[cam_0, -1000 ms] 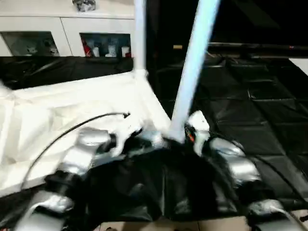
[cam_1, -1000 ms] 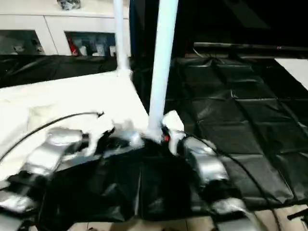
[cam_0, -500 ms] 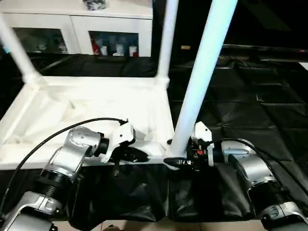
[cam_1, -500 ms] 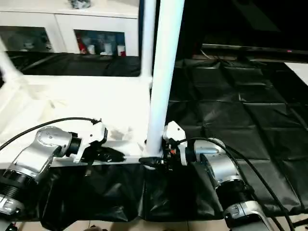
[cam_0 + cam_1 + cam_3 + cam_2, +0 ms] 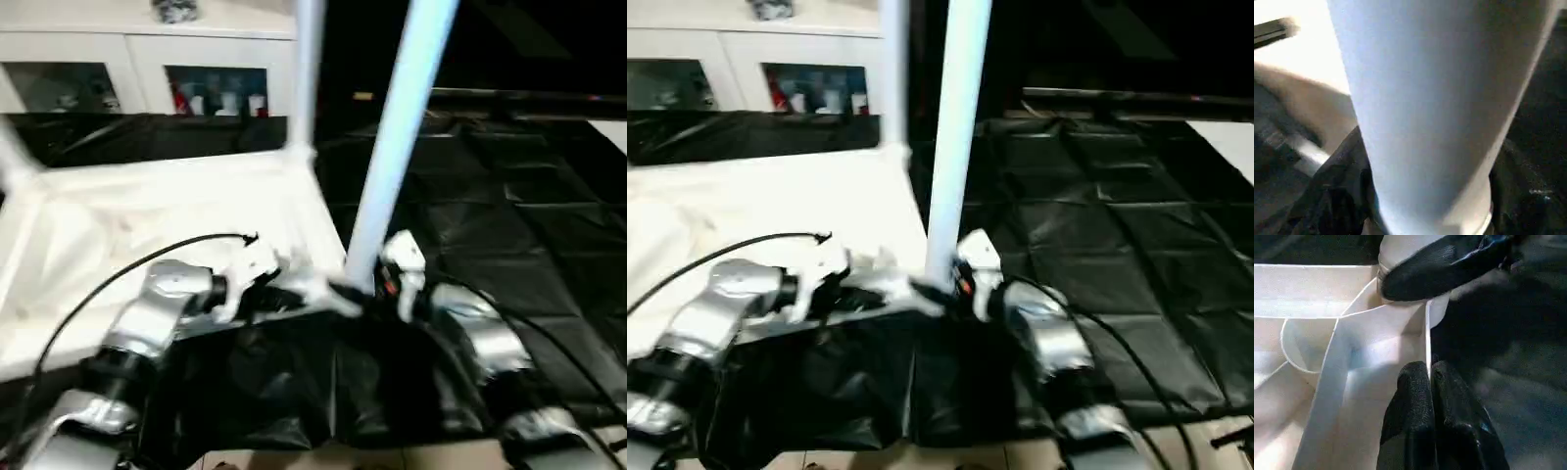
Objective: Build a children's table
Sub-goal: Rotate leg to tighten
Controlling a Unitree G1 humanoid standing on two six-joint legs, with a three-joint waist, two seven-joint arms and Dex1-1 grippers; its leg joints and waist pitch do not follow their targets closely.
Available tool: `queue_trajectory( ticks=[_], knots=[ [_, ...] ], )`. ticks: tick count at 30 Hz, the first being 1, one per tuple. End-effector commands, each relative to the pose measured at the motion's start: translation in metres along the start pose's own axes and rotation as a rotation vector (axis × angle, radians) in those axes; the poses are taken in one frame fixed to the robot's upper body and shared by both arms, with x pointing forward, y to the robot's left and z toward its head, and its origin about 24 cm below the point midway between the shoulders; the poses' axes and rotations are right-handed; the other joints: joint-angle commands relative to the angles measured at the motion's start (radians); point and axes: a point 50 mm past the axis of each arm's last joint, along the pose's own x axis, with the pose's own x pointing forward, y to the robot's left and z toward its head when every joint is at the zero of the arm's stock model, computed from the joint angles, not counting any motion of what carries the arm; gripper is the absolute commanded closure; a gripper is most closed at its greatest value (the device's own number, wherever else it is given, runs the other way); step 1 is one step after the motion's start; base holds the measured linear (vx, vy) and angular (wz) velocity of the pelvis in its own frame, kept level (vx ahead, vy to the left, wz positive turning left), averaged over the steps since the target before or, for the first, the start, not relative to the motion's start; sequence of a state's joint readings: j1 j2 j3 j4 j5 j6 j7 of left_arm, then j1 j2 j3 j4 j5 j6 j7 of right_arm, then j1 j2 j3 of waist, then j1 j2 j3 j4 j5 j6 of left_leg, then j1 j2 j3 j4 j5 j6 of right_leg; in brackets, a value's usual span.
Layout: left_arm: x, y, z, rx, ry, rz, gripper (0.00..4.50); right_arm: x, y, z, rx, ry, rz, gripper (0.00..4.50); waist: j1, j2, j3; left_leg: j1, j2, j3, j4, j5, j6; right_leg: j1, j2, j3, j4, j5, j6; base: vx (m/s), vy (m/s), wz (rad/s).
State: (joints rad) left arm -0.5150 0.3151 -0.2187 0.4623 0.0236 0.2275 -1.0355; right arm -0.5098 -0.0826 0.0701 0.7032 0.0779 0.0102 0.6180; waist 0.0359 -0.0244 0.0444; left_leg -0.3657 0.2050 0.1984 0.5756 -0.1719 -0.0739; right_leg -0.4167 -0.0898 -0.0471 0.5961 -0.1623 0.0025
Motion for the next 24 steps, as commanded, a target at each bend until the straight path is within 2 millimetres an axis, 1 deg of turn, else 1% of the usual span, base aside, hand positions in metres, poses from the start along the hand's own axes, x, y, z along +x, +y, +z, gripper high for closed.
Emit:
queue_trajectory(
  ticks=[1, 2, 3, 4, 5, 6, 8, 11, 12, 13, 16, 17, 18, 19, 20, 21, 22, 23, 24],
  knots=[
    [0.024, -0.012, 0.028, 0.033, -0.114, -0.045, 4.50, 0.012, 0.021, -0.019, 0.012, 0.097, 0.009, 1.81, 0.000, 0.003, -0.055, 0.012, 0.018, -0.015, -0.072, -0.328, -0.019, 0.038, -0.041, 0.030, -0.083, -0.399, -0.168, 0.000, 0.000, 0.00],
    [0.033, -0.017, 0.032, 0.018, -0.132, -0.025, 4.50, 0.022, 0.033, -0.015, 0.037, 0.070, 0.008, 1.81, 0.001, 0.005, -0.053, 0.013, 0.019, -0.015, -0.072, -0.338, -0.012, 0.036, -0.041, 0.031, -0.086, -0.411, -0.161, 0.000, 0.000, 0.00],
    [0.034, -0.017, 0.032, 0.017, -0.134, -0.024, 4.50, 0.022, 0.034, -0.015, 0.039, 0.066, 0.010, 1.81, 0.001, 0.010, -0.053, 0.013, 0.019, -0.016, -0.072, -0.345, -0.011, 0.035, -0.042, 0.031, -0.086, -0.416, -0.159, 0.000, 0.000, 0.00],
    [0.037, -0.021, 0.033, 0.015, -0.141, -0.028, 4.50, 0.026, 0.041, -0.011, 0.042, 0.044, 0.032, 1.81, 0.000, 0.005, -0.054, 0.011, 0.018, -0.017, -0.073, -0.344, -0.009, 0.038, -0.041, 0.029, -0.088, -0.425, -0.151, 0.000, 0.000, 0.00],
    [0.038, -0.022, 0.034, 0.015, -0.142, -0.031, 4.50, 0.027, 0.042, -0.010, 0.039, 0.039, 0.039, 1.81, 0.001, 0.007, -0.055, 0.013, 0.018, -0.016, -0.072, -0.349, -0.004, 0.035, -0.040, 0.030, -0.089, -0.424, -0.148, 0.000, 0.000, 0.00],
    [0.039, -0.023, 0.034, 0.017, -0.142, -0.037, 4.50, 0.028, 0.043, -0.010, 0.039, 0.035, 0.047, 1.47, 0.000, 0.008, -0.055, 0.010, 0.018, -0.016, -0.073, -0.350, 0.001, 0.036, -0.040, 0.030, -0.089, -0.419, -0.147, 0.000, 0.000, 0.00],
    [0.039, -0.024, 0.034, 0.025, -0.140, -0.051, 4.50, 0.029, 0.044, -0.008, 0.037, 0.027, 0.062, 1.12, 0.000, 0.009, -0.055, 0.011, 0.018, -0.016, -0.073, -0.355, 0.004, 0.035, -0.039, 0.030, -0.089, -0.416, -0.148, 0.000, 0.000, 0.00],
    [0.036, -0.023, 0.032, 0.033, -0.129, -0.056, 4.50, 0.027, 0.042, -0.006, 0.008, 0.024, 0.077, 1.03, 0.000, 0.009, -0.056, 0.009, 0.018, -0.017, -0.074, -0.353, 0.004, 0.037, -0.040, 0.030, -0.088, -0.407, -0.150, 0.000, 0.000, 0.00],
    [0.031, -0.022, 0.028, 0.045, -0.117, -0.071, 4.50, 0.023, 0.038, -0.005, -0.016, 0.020, 0.112, 1.03, 0.000, 0.009, -0.055, 0.010, 0.019, -0.016, -0.074, -0.353, 0.006, 0.036, -0.039, 0.030, -0.088, -0.401, -0.153, 0.000, 0.000, 0.00],
    [0.029, -0.022, 0.027, 0.050, -0.113, -0.078, 4.50, 0.021, 0.037, -0.004, -0.022, 0.018, 0.128, 1.03, -0.001, 0.007, -0.056, 0.009, 0.019, -0.017, -0.074, -0.353, 0.008, 0.038, -0.039, 0.029, -0.087, -0.397, -0.154, 0.000, 0.000, 0.00],
    [0.021, -0.021, 0.022, 0.072, -0.095, -0.106, 4.50, 0.013, 0.032, -0.003, -0.052, 0.016, 0.200, 1.03, 0.001, 0.008, -0.058, 0.005, 0.020, -0.015, -0.072, -0.326, 0.023, 0.042, -0.039, 0.031, -0.081, -0.342, -0.169, 0.000, 0.000, 0.00],
    [0.017, -0.019, 0.019, 0.080, -0.081, -0.114, 4.50, 0.009, 0.029, -0.003, -0.074, 0.021, 0.223, 1.03, 0.003, 0.007, -0.060, 0.004, 0.020, -0.015, -0.071, -0.308, 0.027, 0.044, -0.040, 0.030, -0.078, -0.319, -0.177, 0.000, 0.000, 0.00],
    [0.012, -0.016, 0.016, 0.088, -0.063, -0.122, 4.50, 0.004, 0.025, -0.002, -0.086, 0.023, 0.258, 1.03, 0.002, 0.008, -0.061, 0.003, 0.020, -0.014, -0.070, -0.290, 0.031, 0.045, -0.040, 0.031, -0.074, -0.287, -0.188, 0.000, 0.000, 0.00],
    [0.009, -0.015, 0.014, 0.091, -0.055, -0.126, 4.50, 0.001, 0.023, -0.002, -0.088, 0.023, 0.277, 1.03, 0.003, 0.007, -0.061, 0.003, 0.019, -0.013, -0.069, -0.285, 0.035, 0.047, -0.039, 0.030, -0.074, -0.278, -0.191, 0.000, 0.000, 0.00],
    [0.003, -0.014, 0.012, 0.104, -0.051, -0.141, 4.50, -0.005, 0.021, 0.000, -0.094, 0.020, 0.326, 1.03, 0.003, 0.008, -0.061, 0.004, 0.021, -0.012, -0.068, -0.280, 0.041, 0.046, -0.038, 0.032, -0.071, -0.257, -0.201, 0.000, 0.000, 0.00],
    [0.002, -0.013, 0.012, 0.107, -0.051, -0.144, 4.50, -0.006, 0.021, 0.000, -0.094, 0.020, 0.335, 1.03, 0.005, 0.009, -0.063, 0.004, 0.021, -0.012, -0.066, -0.272, 0.048, 0.049, -0.038, 0.031, -0.068, -0.233, -0.209, 0.000, 0.000, 0.00],
    [0.001, -0.013, 0.012, 0.108, -0.051, -0.154, 4.50, -0.008, 0.020, 0.000, -0.094, 0.022, 0.358, 1.03, 0.004, 0.008, -0.063, 0.003, 0.022, -0.011, -0.066, -0.265, 0.051, 0.049, -0.037, 0.031, -0.066, -0.217, -0.214, 0.000, 0.000, 0.00],
    [-0.004, -0.013, 0.011, 0.115, -0.051, -0.182, 4.50, -0.014, 0.019, 0.000, -0.100, 0.034, 0.412, 1.03, 0.006, 0.006, -0.063, 0.005, 0.022, -0.011, -0.066, -0.259, 0.056, 0.050, -0.036, 0.030, -0.064, -0.205, -0.224, 0.000, 0.000, 0.00],
    [-0.008, -0.013, 0.011, 0.122, -0.050, -0.209, 4.50, -0.019, 0.017, 0.000, -0.105, 0.047, 0.448, 1.03, 0.009, 0.007, -0.062, 0.006, 0.024, -0.009, -0.065, -0.249, 0.062, 0.049, -0.035, 0.030, -0.062, -0.188, -0.232, 0.000, 0.000, 0.00]
  ],
)
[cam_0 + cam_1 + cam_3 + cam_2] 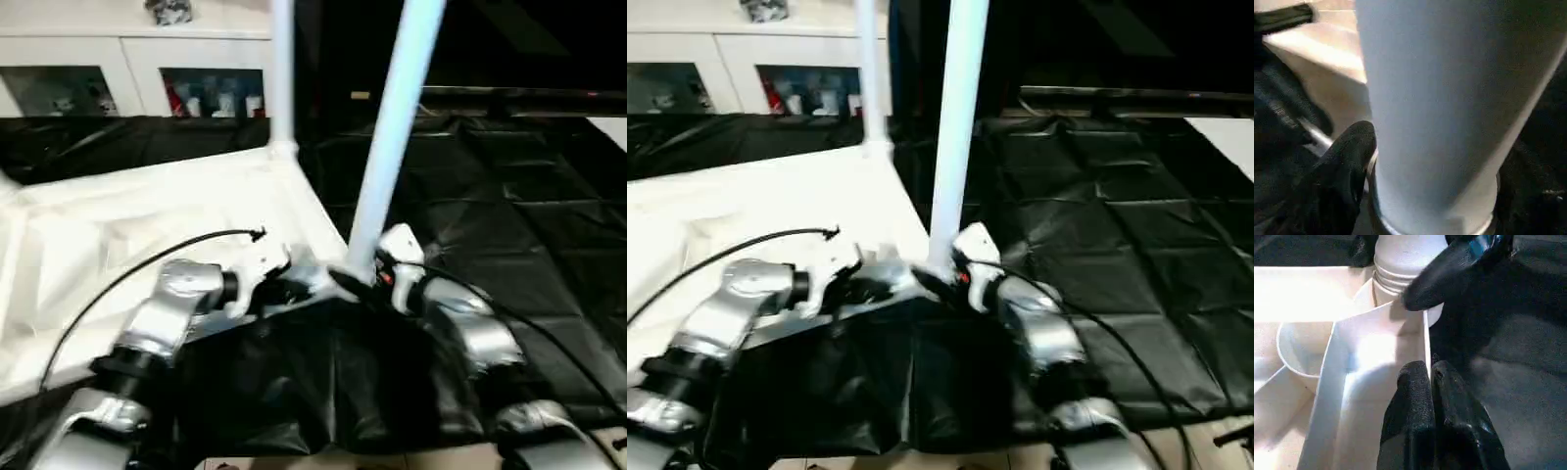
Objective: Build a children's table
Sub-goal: Rotate leg to tighten
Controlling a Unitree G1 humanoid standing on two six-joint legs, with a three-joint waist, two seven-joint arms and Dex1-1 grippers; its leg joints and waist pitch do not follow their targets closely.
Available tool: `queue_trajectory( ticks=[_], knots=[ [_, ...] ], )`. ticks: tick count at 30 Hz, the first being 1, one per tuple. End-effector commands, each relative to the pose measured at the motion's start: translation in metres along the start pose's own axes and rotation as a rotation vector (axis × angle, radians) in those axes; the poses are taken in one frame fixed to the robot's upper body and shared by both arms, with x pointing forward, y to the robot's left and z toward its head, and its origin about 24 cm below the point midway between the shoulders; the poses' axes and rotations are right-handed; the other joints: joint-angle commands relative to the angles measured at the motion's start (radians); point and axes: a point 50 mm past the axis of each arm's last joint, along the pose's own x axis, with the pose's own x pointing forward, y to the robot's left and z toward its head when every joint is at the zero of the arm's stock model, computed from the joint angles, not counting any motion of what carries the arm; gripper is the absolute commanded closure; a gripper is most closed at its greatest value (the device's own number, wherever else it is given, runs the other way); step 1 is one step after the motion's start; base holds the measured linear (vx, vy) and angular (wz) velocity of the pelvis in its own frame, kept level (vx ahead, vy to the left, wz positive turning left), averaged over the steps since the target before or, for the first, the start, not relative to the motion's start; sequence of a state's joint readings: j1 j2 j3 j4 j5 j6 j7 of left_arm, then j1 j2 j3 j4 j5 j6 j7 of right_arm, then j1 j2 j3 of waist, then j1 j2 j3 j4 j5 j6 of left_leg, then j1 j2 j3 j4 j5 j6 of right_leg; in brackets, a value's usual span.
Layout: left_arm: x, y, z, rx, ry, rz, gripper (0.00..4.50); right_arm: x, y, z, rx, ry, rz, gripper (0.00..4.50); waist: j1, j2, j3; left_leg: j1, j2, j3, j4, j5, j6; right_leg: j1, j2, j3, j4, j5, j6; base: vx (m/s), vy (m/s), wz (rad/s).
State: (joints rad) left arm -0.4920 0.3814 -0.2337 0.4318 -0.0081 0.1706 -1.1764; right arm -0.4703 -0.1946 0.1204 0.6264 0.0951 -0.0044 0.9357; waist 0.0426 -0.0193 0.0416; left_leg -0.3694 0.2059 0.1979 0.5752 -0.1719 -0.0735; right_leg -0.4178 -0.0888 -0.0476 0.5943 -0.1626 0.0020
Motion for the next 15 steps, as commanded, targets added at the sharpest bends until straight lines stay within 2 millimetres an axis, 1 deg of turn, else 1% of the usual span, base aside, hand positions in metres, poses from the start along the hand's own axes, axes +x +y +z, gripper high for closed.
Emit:
queue_trajectory(
  ticks=[1, 2, 3, 4, 5, 6, 8, 11, 15],
  knots=[
    [0.007, -0.007, 0.014, 0.070, -0.048, -0.090, 4.50, 0.009, 0.018, 0.001, -0.008, 0.007, 0.169, 1.03, 0.004, 0.003, -0.058, 0.009, 0.024, -0.008, -0.065, -0.252, 0.062, 0.051, -0.036, 0.030, -0.060, -0.190, -0.234, 0.000, 0.000, 0.00],
    [0.002, -0.008, 0.013, 0.077, -0.043, -0.127, 4.50, 0.003, 0.019, 0.000, -0.009, 0.020, 0.220, 1.03, 0.007, 0.004, -0.058, 0.011, 0.026, -0.007, -0.066, -0.255, 0.059, 0.049, -0.037, 0.031, -0.060, -0.195, -0.236, 0.000, 0.000, 0.00],
    [0.000, -0.008, 0.012, 0.078, -0.040, -0.141, 4.50, 0.001, 0.019, 0.000, -0.009, 0.025, 0.240, 1.03, 0.012, 0.000, -0.057, 0.012, 0.026, -0.005, -0.065, -0.261, 0.058, 0.050, -0.036, 0.029, -0.060, -0.208, -0.236, 0.000, 0.000, 0.00],
    [-0.001, -0.008, 0.012, 0.079, -0.038, -0.148, 4.50, 0.000, 0.019, -0.001, -0.010, 0.028, 0.251, 1.03, 0.015, 0.002, -0.056, 0.012, 0.027, -0.005, -0.066, -0.267, 0.056, 0.048, -0.037, 0.030, -0.061, -0.220, -0.234, 0.000, 0.000, 0.00],
    [-0.002, -0.008, 0.012, 0.079, -0.037, -0.162, 4.50, -0.002, 0.019, -0.001, -0.010, 0.032, 0.267, 1.03, 0.017, 0.003, -0.055, 0.013, 0.028, -0.005, -0.067, -0.282, 0.047, 0.047, -0.039, 0.031, -0.063, -0.249, -0.230, 0.000, 0.000, 0.00],
    [-0.004, -0.007, 0.011, 0.077, -0.037, -0.171, 4.50, -0.003, 0.019, -0.001, -0.010, 0.038, 0.282, 1.03, 0.021, 0.001, -0.054, 0.016, 0.028, -0.005, -0.068, -0.293, 0.037, 0.044, -0.040, 0.032, -0.065, -0.275, -0.222, 0.000, 0.000, 0.00],
    [-0.007, -0.007, 0.011, 0.076, -0.034, -0.191, 4.50, -0.006, 0.020, -0.001, -0.009, 0.049, 0.311, 1.28, 0.024, 0.000, -0.054, 0.016, 0.027, -0.006, -0.069, -0.298, 0.029, 0.046, -0.041, 0.033, -0.067, -0.300, -0.211, 0.000, 0.000, 0.00],
    [-0.009, -0.006, 0.011, 0.077, -0.034, -0.198, 4.50, -0.008, 0.020, 0.000, -0.004, 0.050, 0.323, 1.59, 0.025, 0.000, -0.054, 0.015, 0.028, -0.007, -0.070, -0.292, 0.024, 0.044, -0.041, 0.032, -0.066, -0.292, -0.209, 0.000, 0.000, 0.00],
    [-0.007, -0.005, 0.012, 0.074, -0.041, -0.184, 4.50, -0.006, 0.021, 0.000, 0.005, 0.044, 0.317, 1.74, 0.024, -0.001, -0.056, 0.013, 0.026, -0.007, -0.068, -0.277, 0.023, 0.046, -0.042, 0.033, -0.064, -0.277, -0.210, 0.000, 0.000, 0.00]
  ],
)
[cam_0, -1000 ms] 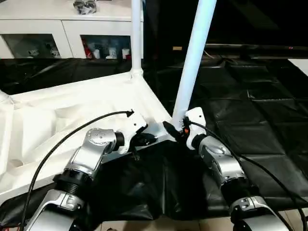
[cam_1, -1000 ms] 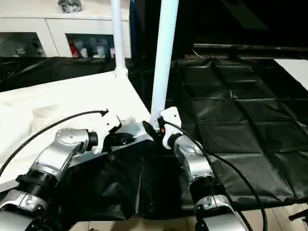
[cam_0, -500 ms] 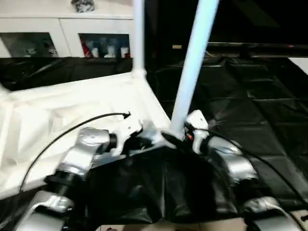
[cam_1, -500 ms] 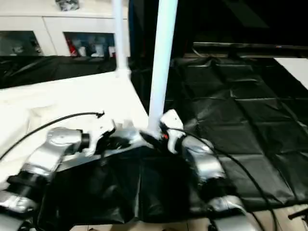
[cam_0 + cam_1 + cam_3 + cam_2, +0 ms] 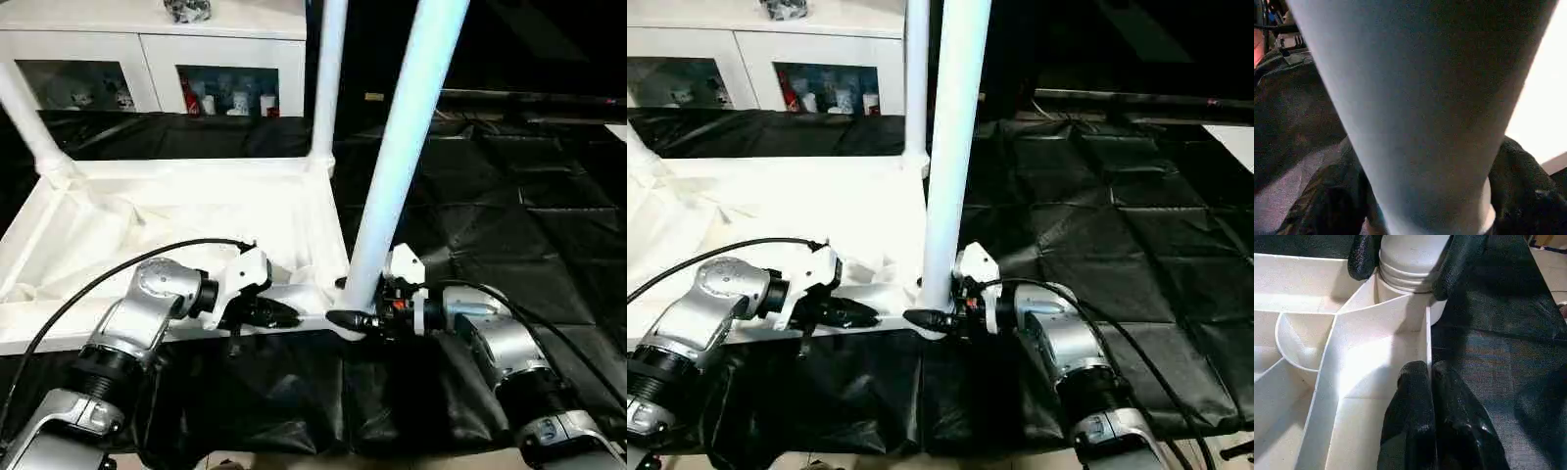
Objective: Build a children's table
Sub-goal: Rotate leg to tighten
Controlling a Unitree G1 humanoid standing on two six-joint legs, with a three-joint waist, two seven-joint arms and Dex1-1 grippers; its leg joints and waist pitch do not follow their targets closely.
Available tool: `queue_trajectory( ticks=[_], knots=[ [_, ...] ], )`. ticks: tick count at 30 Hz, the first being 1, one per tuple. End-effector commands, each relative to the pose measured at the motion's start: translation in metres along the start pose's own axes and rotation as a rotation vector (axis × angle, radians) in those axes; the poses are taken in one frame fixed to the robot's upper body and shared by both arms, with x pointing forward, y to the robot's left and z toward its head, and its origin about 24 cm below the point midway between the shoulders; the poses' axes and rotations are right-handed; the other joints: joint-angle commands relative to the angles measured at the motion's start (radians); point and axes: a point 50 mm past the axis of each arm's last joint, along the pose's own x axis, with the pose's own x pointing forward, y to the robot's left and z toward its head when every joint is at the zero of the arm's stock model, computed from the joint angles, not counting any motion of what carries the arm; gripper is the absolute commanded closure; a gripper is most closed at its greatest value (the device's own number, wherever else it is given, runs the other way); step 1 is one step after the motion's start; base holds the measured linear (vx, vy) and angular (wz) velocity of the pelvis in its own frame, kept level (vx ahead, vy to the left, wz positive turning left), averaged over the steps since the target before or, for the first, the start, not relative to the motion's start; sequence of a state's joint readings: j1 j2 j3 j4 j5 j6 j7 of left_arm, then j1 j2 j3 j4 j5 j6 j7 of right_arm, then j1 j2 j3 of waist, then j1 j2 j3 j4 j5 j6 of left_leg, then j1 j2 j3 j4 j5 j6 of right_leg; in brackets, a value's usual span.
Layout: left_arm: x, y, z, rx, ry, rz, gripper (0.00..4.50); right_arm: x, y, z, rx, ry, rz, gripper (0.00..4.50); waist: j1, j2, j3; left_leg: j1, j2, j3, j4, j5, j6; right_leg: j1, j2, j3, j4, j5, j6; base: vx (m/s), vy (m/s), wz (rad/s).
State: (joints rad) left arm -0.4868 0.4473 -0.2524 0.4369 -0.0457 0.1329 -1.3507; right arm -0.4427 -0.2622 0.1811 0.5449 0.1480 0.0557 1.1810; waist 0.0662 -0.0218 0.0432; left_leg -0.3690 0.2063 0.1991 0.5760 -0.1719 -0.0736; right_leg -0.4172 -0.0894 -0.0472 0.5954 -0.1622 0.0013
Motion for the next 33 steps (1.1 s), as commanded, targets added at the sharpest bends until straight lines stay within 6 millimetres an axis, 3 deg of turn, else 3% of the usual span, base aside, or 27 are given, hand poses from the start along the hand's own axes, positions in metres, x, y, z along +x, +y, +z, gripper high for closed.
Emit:
queue_trajectory(
  ticks=[1, 4, 9, 13, 18, 20, 26, 28, 33],
  knots=[
    [0.008, 0.002, 0.017, 0.059, -0.059, -0.017, 4.50, 0.009, 0.006, 0.000, 0.007, 0.004, 0.047, 1.75, 0.001, 0.002, -0.058, 0.013, 0.026, -0.008, -0.069, -0.276, 0.024, 0.045, -0.041, 0.032, -0.065, -0.275, -0.210, 0.000, 0.000, 0.00],
    [0.017, 0.007, 0.021, 0.052, -0.081, 0.069, 4.50, 0.016, 0.001, -0.009, 0.020, 0.042, -0.085, 1.77, -0.002, 0.002, -0.056, 0.014, 0.024, -0.008, -0.069, -0.276, 0.016, 0.042, -0.041, 0.033, -0.067, -0.277, -0.212, 0.000, 0.000, 0.00],
    [0.040, 0.013, 0.029, 0.026, -0.127, 0.199, 4.50, 0.031, -0.018, -0.021, 0.167, 0.037, -0.494, 1.78, -0.021, 0.000, -0.051, 0.019, 0.019, -0.017, -0.075, -0.349, -0.026, 0.035, -0.046, 0.032, -0.087, -0.459, -0.152, 0.000, 0.000, 0.00],
    [0.058, 0.011, 0.040, 0.006, -0.181, 0.236, 4.50, 0.048, -0.015, -0.020, 0.256, -0.023, -0.598, 1.78, -0.027, 0.002, -0.051, 0.019, 0.018, -0.020, -0.074, -0.369, -0.018, 0.031, -0.045, 0.030, -0.094, -0.500, -0.125, 0.000, 0.000, 0.00],
    [0.075, 0.001, 0.051, 0.004, -0.229, 0.188, 4.50, 0.074, 0.001, -0.005, 0.148, -0.073, -0.479, 1.78, -0.029, 0.002, -0.053, 0.013, 0.018, -0.019, -0.075, -0.367, -0.003, 0.034, -0.042, 0.030, -0.092, -0.443, -0.133, 0.000, 0.000, 0.00],
    [0.076, 0.001, 0.051, 0.005, -0.225, 0.188, 4.50, 0.073, -0.003, -0.003, 0.146, -0.084, -0.497, 1.22, -0.029, 0.002, -0.055, 0.012, 0.018, -0.018, -0.075, -0.353, 0.004, 0.035, -0.041, 0.031, -0.089, -0.416, -0.140, 0.000, 0.000, 0.00],
    [0.065, -0.001, 0.045, 0.029, -0.210, 0.145, 4.50, 0.059, -0.008, -0.001, 0.102, -0.067, -0.458, 0.74, -0.028, 0.004, -0.055, 0.012, 0.019, -0.016, -0.075, -0.346, 0.009, 0.036, -0.040, 0.032, -0.086, -0.380, -0.158, 0.000, 0.000, 0.00],
    [0.058, -0.003, 0.042, 0.043, -0.209, 0.101, 4.50, 0.050, -0.004, -0.001, 0.057, -0.058, -0.315, 0.74, -0.025, 0.004, -0.058, 0.008, 0.020, -0.015, -0.072, -0.320, 0.026, 0.045, -0.039, 0.031, -0.078, -0.313, -0.175, 0.000, 0.000, 0.00],
    [0.039, -0.003, 0.032, 0.062, -0.151, 0.039, 4.50, 0.023, 0.004, -0.004, -0.018, 0.002, -0.054, 0.74, -0.017, 0.007, -0.058, 0.010, 0.022, -0.011, -0.069, -0.287, 0.053, 0.047, -0.038, 0.032, -0.072, -0.250, -0.207, 0.000, 0.000, 0.00]
  ],
)
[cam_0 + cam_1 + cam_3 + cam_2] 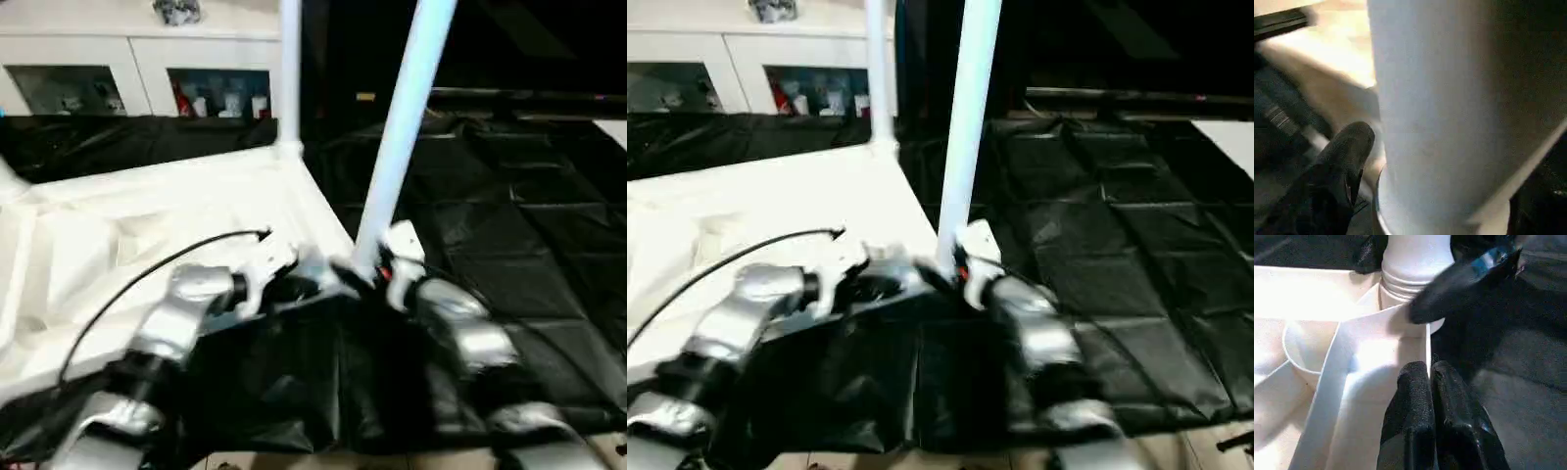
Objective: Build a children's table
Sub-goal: Rotate leg to tighten
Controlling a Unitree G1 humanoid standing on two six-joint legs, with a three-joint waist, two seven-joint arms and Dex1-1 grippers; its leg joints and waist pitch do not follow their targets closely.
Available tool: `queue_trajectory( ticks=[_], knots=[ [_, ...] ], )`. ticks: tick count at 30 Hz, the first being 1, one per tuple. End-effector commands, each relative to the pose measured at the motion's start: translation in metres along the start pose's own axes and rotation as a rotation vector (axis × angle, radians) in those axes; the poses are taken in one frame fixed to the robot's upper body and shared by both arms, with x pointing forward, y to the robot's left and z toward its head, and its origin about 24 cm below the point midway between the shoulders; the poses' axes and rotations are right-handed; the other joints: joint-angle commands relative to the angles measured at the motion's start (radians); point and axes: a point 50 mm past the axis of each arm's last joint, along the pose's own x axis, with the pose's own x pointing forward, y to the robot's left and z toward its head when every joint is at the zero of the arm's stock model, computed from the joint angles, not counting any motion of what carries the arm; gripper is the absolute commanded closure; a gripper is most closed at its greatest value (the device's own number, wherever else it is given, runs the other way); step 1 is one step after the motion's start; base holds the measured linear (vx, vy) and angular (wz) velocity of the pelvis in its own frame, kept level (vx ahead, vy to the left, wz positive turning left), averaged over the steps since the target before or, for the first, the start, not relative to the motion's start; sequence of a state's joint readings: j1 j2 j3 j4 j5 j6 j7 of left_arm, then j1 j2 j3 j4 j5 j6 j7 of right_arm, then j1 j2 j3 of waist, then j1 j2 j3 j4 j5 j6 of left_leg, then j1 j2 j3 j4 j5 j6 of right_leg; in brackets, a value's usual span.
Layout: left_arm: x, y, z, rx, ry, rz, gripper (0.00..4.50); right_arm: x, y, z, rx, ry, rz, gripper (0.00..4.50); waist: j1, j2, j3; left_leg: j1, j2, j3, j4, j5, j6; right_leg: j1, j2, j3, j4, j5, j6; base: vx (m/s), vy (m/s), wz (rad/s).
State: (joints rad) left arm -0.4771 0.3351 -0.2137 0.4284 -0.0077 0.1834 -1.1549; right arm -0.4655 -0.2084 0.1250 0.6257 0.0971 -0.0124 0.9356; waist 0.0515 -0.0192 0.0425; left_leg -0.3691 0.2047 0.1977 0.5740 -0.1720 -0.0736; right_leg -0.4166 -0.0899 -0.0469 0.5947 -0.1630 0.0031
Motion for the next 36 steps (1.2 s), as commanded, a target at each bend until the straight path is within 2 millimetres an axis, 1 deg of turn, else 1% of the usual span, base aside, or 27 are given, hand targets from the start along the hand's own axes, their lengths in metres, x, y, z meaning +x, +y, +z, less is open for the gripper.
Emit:
queue_trajectory(
  ticks=[1, 3, 4, 6, 8, 9, 10, 11, 13, 14, 15, 16, 17, 22, 23, 24, 25, 26, 28, 29, 30, 31, 32, 33, 34, 35, 36],
  knots=[
    [0.015, -0.012, 0.024, 0.101, -0.091, -0.138, 4.50, 0.012, 0.024, -0.004, -0.014, 0.036, 0.228, 0.74, 0.000, 0.004, -0.057, 0.010, 0.024, -0.010, -0.067, -0.287, 0.054, 0.047, -0.037, 0.031, -0.070, -0.248, -0.212, 0.000, 0.000, 0.00],
    [0.008, -0.009, 0.021, 0.107, -0.075, -0.148, 4.50, 0.002, 0.022, -0.009, -0.033, 0.087, 0.294, 0.74, 0.006, 0.005, -0.056, 0.012, 0.027, -0.008, -0.068, -0.288, 0.047, 0.046, -0.038, 0.030, -0.068, -0.250, -0.220, 0.000, 0.000, 0.00],
    [0.008, -0.009, 0.021, 0.107, -0.075, -0.148, 4.50, 0.002, 0.022, -0.009, -0.033, 0.087, 0.294, 0.74, 0.008, 0.005, -0.057, 0.012, 0.027, -0.009, -0.068, -0.289, 0.046, 0.048, -0.037, 0.030, -0.068, -0.250, -0.222, 0.000, 0.000, 0.00],
    [0.000, -0.008, 0.018, 0.103, -0.060, -0.161, 4.50, -0.006, 0.021, -0.010, -0.025, 0.111, 0.351, 0.74, 0.012, 0.002, -0.057, 0.012, 0.027, -0.008, -0.067, -0.288, 0.046, 0.049, -0.037, 0.029, -0.065, -0.251, -0.224, 0.000, 0.000, 0.00],
    [-0.006, -0.007, 0.015, 0.097, -0.049, -0.174, 4.50, -0.012, 0.020, -0.009, -0.018, 0.119, 0.387, 0.74, 0.014, 0.003, -0.057, 0.011, 0.028, -0.006, -0.066, -0.285, 0.047, 0.048, -0.038, 0.030, -0.065, -0.251, -0.227, 0.000, 0.000, 0.00],
    [-0.008, -0.007, 0.014, 0.095, -0.045, -0.180, 4.50, -0.013, 0.020, -0.008, -0.023, 0.123, 0.396, 0.74, 0.014, -0.002, -0.057, 0.012, 0.029, -0.006, -0.066, -0.283, 0.048, 0.047, -0.038, 0.030, -0.065, -0.252, -0.228, 0.000, 0.000, 0.00],
    [-0.010, -0.007, 0.014, 0.094, -0.042, -0.183, 4.50, -0.013, 0.020, -0.008, -0.025, 0.124, 0.401, 0.74, 0.017, -0.002, -0.056, 0.010, 0.028, -0.006, -0.066, -0.283, 0.047, 0.047, -0.039, 0.030, -0.064, -0.265, -0.226, 0.000, 0.000, 0.00],
    [-0.010, -0.007, 0.013, 0.094, -0.041, -0.184, 4.50, -0.013, 0.019, -0.008, -0.026, 0.124, 0.405, 0.98, 0.016, -0.001, -0.055, 0.011, 0.029, -0.007, -0.067, -0.283, 0.043, 0.046, -0.040, 0.030, -0.066, -0.277, -0.222, 0.000, 0.000, 0.00],
    [-0.011, -0.007, 0.013, 0.092, -0.041, -0.185, 4.50, -0.013, 0.019, -0.007, -0.024, 0.118, 0.404, 0.98, 0.016, -0.002, -0.055, 0.013, 0.029, -0.007, -0.068, -0.292, 0.037, 0.045, -0.041, 0.030, -0.068, -0.298, -0.216, 0.000, 0.000, 0.00],
    [-0.012, -0.007, 0.012, 0.089, -0.042, -0.183, 4.50, -0.011, 0.019, -0.006, -0.023, 0.106, 0.400, 1.11, 0.016, -0.009, -0.054, 0.011, 0.028, -0.008, -0.068, -0.290, 0.035, 0.045, -0.042, 0.031, -0.068, -0.317, -0.209, 0.000, 0.000, 0.00],
    [-0.012, -0.007, 0.012, 0.088, -0.043, -0.182, 4.50, -0.011, 0.019, -0.005, -0.023, 0.103, 0.399, 1.22, 0.017, -0.009, -0.055, 0.012, 0.029, -0.008, -0.068, -0.290, 0.034, 0.045, -0.044, 0.031, -0.069, -0.323, -0.206, 0.000, 0.000, 0.00],
    [-0.012, -0.008, 0.012, 0.086, -0.045, -0.180, 4.50, -0.009, 0.020, -0.005, -0.019, 0.094, 0.392, 1.22, 0.017, -0.007, -0.055, 0.012, 0.029, -0.009, -0.068, -0.288, 0.033, 0.044, -0.044, 0.031, -0.069, -0.322, -0.205, 0.000, 0.000, 0.00],
    [-0.011, -0.008, 0.012, 0.084, -0.047, -0.179, 4.50, -0.008, 0.021, -0.005, -0.015, 0.086, 0.387, 1.35, 0.015, -0.012, -0.055, 0.011, 0.029, -0.008, -0.069, -0.285, 0.032, 0.044, -0.042, 0.031, -0.069, -0.315, -0.205, 0.000, 0.000, 0.00],
    [-0.005, -0.009, 0.012, 0.080, -0.057, -0.154, 4.50, -0.003, 0.024, -0.006, 0.010, 0.051, 0.342, 1.69, 0.015, -0.009, -0.054, 0.011, 0.028, -0.008, -0.068, -0.278, 0.033, 0.044, -0.042, 0.032, -0.067, -0.296, -0.208, 0.000, 0.000, 0.00],
    [-0.003, -0.009, 0.012, 0.078, -0.059, -0.142, 4.50, -0.001, 0.024, -0.007, 0.019, 0.040, 0.312, 1.72, 0.014, -0.007, -0.053, 0.013, 0.028, -0.008, -0.069, -0.290, 0.030, 0.042, -0.042, 0.032, -0.070, -0.314, -0.204, 0.000, 0.000, 0.00],
    [0.000, -0.008, 0.014, 0.076, -0.064, -0.124, 4.50, 0.002, 0.024, -0.007, 0.028, 0.028, 0.279, 1.75, 0.012, -0.010, -0.053, 0.013, 0.027, -0.009, -0.069, -0.301, 0.026, 0.042, -0.043, 0.032, -0.072, -0.334, -0.197, 0.000, 0.000, 0.00],
    [0.003, -0.007, 0.016, 0.074, -0.074, -0.104, 4.50, 0.004, 0.024, -0.008, 0.037, 0.022, 0.239, 1.77, 0.012, -0.010, -0.052, 0.014, 0.027, -0.010, -0.070, -0.307, 0.023, 0.040, -0.044, 0.033, -0.075, -0.350, -0.193, 0.000, 0.000, 0.00],
    [0.006, -0.007, 0.018, 0.066, -0.084, -0.085, 4.50, 0.008, 0.023, -0.009, 0.045, 0.017, 0.191, 1.78, 0.009, -0.006, -0.052, 0.016, 0.026, -0.013, -0.071, -0.324, 0.012, 0.039, -0.045, 0.032, -0.077, -0.383, -0.183, 0.000, 0.000, 0.00],
    [0.011, -0.006, 0.021, 0.062, -0.096, -0.062, 4.50, 0.012, 0.021, -0.011, 0.063, 0.011, 0.122, 1.79, 0.007, -0.006, -0.051, 0.017, 0.026, -0.013, -0.072, -0.335, 0.006, 0.036, -0.044, 0.032, -0.080, -0.398, -0.177, 0.000, 0.000, 0.00],
    [0.022, -0.006, 0.025, 0.054, -0.109, -0.025, 4.50, 0.022, 0.019, -0.014, 0.108, 0.007, -0.016, 1.79, 0.003, -0.008, -0.049, 0.017, 0.025, -0.014, -0.072, -0.347, -0.001, 0.035, -0.044, 0.032, -0.084, -0.425, -0.168, 0.000, 0.000, 0.00],
    [0.025, -0.006, 0.027, 0.053, -0.111, -0.012, 4.50, 0.025, 0.018, -0.015, 0.124, 0.005, -0.055, 1.79, -0.001, -0.008, -0.047, 0.018, 0.023, -0.015, -0.073, -0.356, -0.011, 0.031, -0.045, 0.032, -0.088, -0.461, -0.158, 0.000, 0.000, 0.00],
    [0.026, -0.006, 0.027, 0.052, -0.112, -0.004, 4.50, 0.026, 0.018, -0.015, 0.128, 0.004, -0.071, 1.79, -0.002, -0.008, -0.048, 0.019, 0.022, -0.017, -0.074, -0.362, -0.015, 0.033, -0.046, 0.029, -0.090, -0.484, -0.149, 0.000, 0.000, 0.00],
    [0.031, -0.007, 0.029, 0.045, -0.118, 0.012, 4.50, 0.031, 0.017, -0.016, 0.139, 0.007, -0.142, 1.80, -0.006, -0.010, -0.049, 0.015, 0.021, -0.020, -0.075, -0.368, -0.015, 0.036, -0.046, 0.027, -0.092, -0.511, -0.130, 0.000, 0.000, 0.00],
    [0.035, -0.007, 0.031, 0.041, -0.124, 0.019, 4.50, 0.034, 0.017, -0.017, 0.153, 0.011, -0.192, 1.80, -0.008, -0.009, -0.048, 0.020, 0.021, -0.019, -0.073, -0.376, -0.016, 0.027, -0.046, 0.029, -0.097, -0.525, -0.123, 0.000, 0.000, 0.00],
    [0.040, -0.007, 0.033, 0.035, -0.131, 0.039, 4.50, 0.039, 0.018, -0.017, 0.163, 0.010, -0.230, 1.80, -0.011, -0.010, -0.047, 0.020, 0.019, -0.019, -0.072, -0.381, -0.014, 0.026, -0.046, 0.029, -0.099, -0.535, -0.120, 0.000, 0.000, 0.00],
    [0.045, -0.008, 0.036, 0.026, -0.139, 0.055, 4.50, 0.044, 0.019, -0.016, 0.165, 0.012, -0.278, 1.80, -0.014, -0.009, -0.048, 0.018, 0.019, -0.021, -0.073, -0.379, -0.015, 0.027, -0.046, 0.027, -0.101, -0.551, -0.106, 0.000, 0.000, 0.00],
    [0.049, -0.009, 0.038, 0.024, -0.146, 0.066, 4.50, 0.048, 0.019, -0.016, 0.181, 0.019, -0.327, 1.80, -0.016, -0.009, -0.047, 0.020, 0.019, -0.020, -0.072, -0.384, -0.013, 0.024, -0.044, 0.027, -0.103, -0.550, -0.105, 0.000, 0.000, 0.00]
  ],
)
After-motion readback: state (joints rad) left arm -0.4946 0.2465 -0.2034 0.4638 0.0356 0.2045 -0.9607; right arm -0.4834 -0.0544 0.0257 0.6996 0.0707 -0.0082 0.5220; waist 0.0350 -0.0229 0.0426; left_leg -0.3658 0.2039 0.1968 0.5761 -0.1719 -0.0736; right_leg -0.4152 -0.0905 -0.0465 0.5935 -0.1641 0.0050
